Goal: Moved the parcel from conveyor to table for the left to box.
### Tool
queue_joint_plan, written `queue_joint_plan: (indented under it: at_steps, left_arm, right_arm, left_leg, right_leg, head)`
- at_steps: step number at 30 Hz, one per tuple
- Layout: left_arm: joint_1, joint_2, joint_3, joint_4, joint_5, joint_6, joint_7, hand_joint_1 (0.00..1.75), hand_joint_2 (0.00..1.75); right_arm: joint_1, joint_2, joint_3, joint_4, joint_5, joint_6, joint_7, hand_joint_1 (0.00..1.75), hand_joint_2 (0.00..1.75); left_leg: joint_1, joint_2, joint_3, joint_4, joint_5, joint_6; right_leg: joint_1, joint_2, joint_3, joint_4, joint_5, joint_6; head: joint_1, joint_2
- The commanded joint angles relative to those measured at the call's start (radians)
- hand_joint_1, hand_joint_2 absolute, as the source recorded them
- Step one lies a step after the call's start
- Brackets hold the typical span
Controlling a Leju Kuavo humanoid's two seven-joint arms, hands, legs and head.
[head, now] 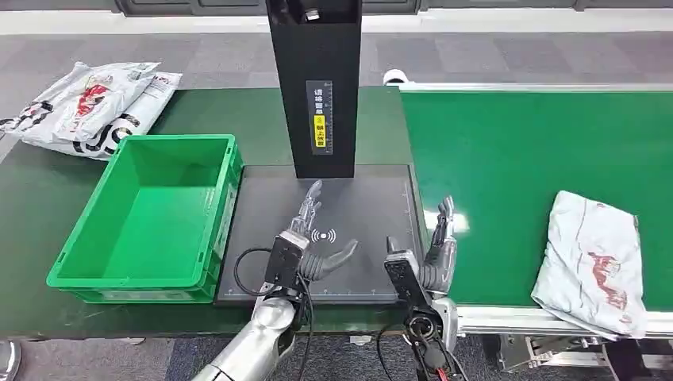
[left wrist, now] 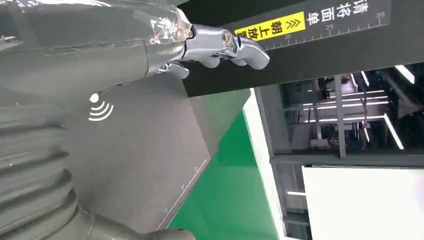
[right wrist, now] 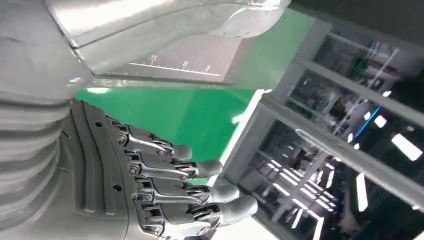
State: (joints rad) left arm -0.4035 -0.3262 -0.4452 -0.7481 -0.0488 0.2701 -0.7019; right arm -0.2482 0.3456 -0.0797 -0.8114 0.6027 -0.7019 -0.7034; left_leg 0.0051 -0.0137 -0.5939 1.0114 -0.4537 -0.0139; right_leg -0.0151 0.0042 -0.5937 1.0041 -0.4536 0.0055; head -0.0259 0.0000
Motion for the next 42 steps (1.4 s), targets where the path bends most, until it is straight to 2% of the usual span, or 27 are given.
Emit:
queue_joint_plan:
  at_steps: [1,3,8,9,11,12,14,18,20,24,31,32,34,37,38,40,42]
  left_arm:
    - [-0.04,0.003,0.01,0.11,-0.004,-0.001,0.004,0.0,1.75]
    - [-0.04,0.003,0.01,0.11,-0.004,-0.001,0.004,0.0,1.75]
    - [-0.087,-0.002,0.03,0.173,-0.017,0.04,0.004,0.0,1.75]
    - [-0.104,-0.006,0.058,0.191,-0.002,0.032,0.004,0.0,1.75]
    - [-0.132,-0.009,0.08,0.234,-0.013,0.072,0.004,0.0,1.75]
    - [-0.16,-0.013,0.114,0.274,-0.003,0.067,0.004,0.0,1.75]
    - [-0.179,-0.014,0.139,0.289,-0.01,0.076,0.004,0.0,1.75]
    - [-0.209,-0.012,0.156,0.323,-0.04,0.096,0.004,0.0,1.75]
    - [-0.219,-0.014,0.175,0.34,-0.041,0.091,0.004,0.0,1.75]
    - [-0.23,-0.009,0.214,0.368,-0.037,0.081,0.004,0.0,1.75]
    - [-0.23,-0.009,0.214,0.368,-0.037,0.081,0.004,0.0,1.75]
    - [-0.229,-0.005,0.22,0.374,-0.039,0.094,0.004,0.0,1.75]
    - [-0.227,0.003,0.244,0.375,-0.037,0.09,0.004,0.0,1.75]
    - [-0.212,0.02,0.271,0.353,-0.047,0.082,0.004,0.0,1.75]
    - [-0.209,0.021,0.287,0.348,-0.061,0.084,0.004,0.0,1.75]
    - [-0.203,0.023,0.308,0.336,-0.069,0.067,0.004,0.0,1.75]
    - [-0.211,0.025,0.324,0.347,-0.085,0.07,0.004,0.0,1.75]
  right_arm:
    - [-0.027,0.003,-0.132,-0.005,0.023,0.004,0.005,0.0,1.75]
    - [-0.027,0.003,-0.132,-0.005,0.023,0.004,0.005,0.0,1.75]
    - [-0.058,0.003,-0.306,-0.024,0.134,0.004,0.005,0.0,1.75]
    - [-0.073,0.003,-0.401,-0.039,0.223,0.004,0.005,0.0,1.75]
    - [-0.099,0.003,-0.488,-0.038,0.296,0.004,0.005,0.0,1.75]
    - [-0.131,0.003,-0.6,-0.042,0.401,0.004,0.005,0.0,1.75]
    - [-0.169,0.003,-0.725,-0.053,0.533,0.004,0.005,0.0,1.75]
    - [-0.234,0.003,-0.911,-0.093,0.732,0.004,0.005,0.0,1.75]
    - [-0.255,0.003,-0.985,-0.133,0.838,0.004,0.055,0.0,1.75]
    - [-0.237,-0.037,-0.924,-0.155,0.91,0.004,0.215,0.0,1.75]
    - [-0.237,-0.037,-0.924,-0.155,0.91,0.004,0.215,0.0,1.75]
    - [-0.229,-0.044,-0.894,-0.159,0.95,0.004,0.277,0.0,1.75]
    - [-0.2,-0.102,-0.743,-0.125,0.968,0.004,0.473,0.0,1.75]
    - [-0.162,-0.234,-0.486,-0.028,0.968,0.004,0.786,0.0,1.75]
    - [-0.159,-0.269,-0.428,0.013,0.968,0.004,0.862,0.0,1.75]
    - [-0.158,-0.301,-0.375,0.057,0.968,0.004,0.937,0.0,1.75]
    - [-0.175,-0.374,-0.25,0.245,0.959,0.004,1.117,0.0,1.75]
  left_leg:
    - [0.0,0.001,0.002,-0.001,0.0,0.0]
    - [0.0,0.0,0.002,-0.001,0.0,0.0]
    - [0.0,0.0,0.001,-0.001,0.001,0.0]
    - [0.0,-0.001,0.0,0.0,0.001,0.0]
    - [0.0,-0.002,-0.001,0.0,0.001,0.0]
    - [0.0,-0.001,0.0,0.0,0.001,0.001]
    - [0.0,-0.001,0.0,0.0,0.001,0.001]
    - [-0.001,-0.002,0.0,0.0,0.001,0.001]
    - [0.0,-0.001,0.001,0.0,0.001,0.001]
    - [0.0,-0.001,0.001,0.0,0.001,0.001]
    - [0.0,0.001,0.001,0.0,0.0,0.0]
    - [0.0,0.001,0.001,0.0,0.0,0.001]
    - [0.0,0.001,0.001,0.0,0.0,0.001]
    - [0.0,0.003,0.002,0.0,0.001,0.001]
    - [0.0,0.003,0.002,-0.001,0.001,0.001]
    - [0.0,0.003,0.002,-0.001,0.001,0.002]
    - [0.0,0.003,0.001,0.0,0.0,0.001]
  right_leg:
    - [0.0,-0.001,0.002,-0.001,0.0,0.0]
    - [0.001,-0.001,0.002,-0.002,0.0,-0.001]
    - [0.0,-0.001,0.002,-0.001,0.0,-0.001]
    - [0.0,-0.002,0.001,-0.001,0.0,0.0]
    - [0.0,-0.002,0.0,0.0,0.0,0.0]
    - [0.0,-0.003,0.001,-0.001,0.001,0.0]
    - [0.0,-0.002,0.001,-0.001,0.001,0.0]
    - [0.0,-0.003,0.001,0.0,0.001,0.001]
    - [0.0,-0.003,0.002,-0.001,0.002,0.0]
    - [0.0,-0.002,0.003,-0.001,0.001,0.0]
    - [0.0,0.0,0.001,-0.001,0.002,0.0]
    - [0.0,-0.001,0.001,-0.001,0.002,0.0]
    - [0.0,0.0,0.002,-0.001,0.002,0.0]
    - [0.0,0.001,0.002,-0.002,0.003,0.0]
    - [0.0,0.001,0.003,-0.003,0.003,0.001]
    - [0.0,0.002,0.003,-0.003,0.004,0.001]
    - [0.0,0.002,0.002,-0.002,0.003,0.001]
  head:
    - [0.0,0.0]
    - [0.0,0.0]
    - [0.0,0.0]
    - [0.0,0.0]
    - [0.0,0.0]
    - [0.0,0.0]
    - [0.0,0.0]
    - [0.0,0.0]
    - [0.0,0.0]
    - [0.0,0.0]
    - [0.0,0.0]
    - [0.0,0.0]
    - [0.0,0.0]
    - [0.0,0.0]
    - [0.0,0.0]
    - [0.0,0.0]
    - [0.0,0.0]
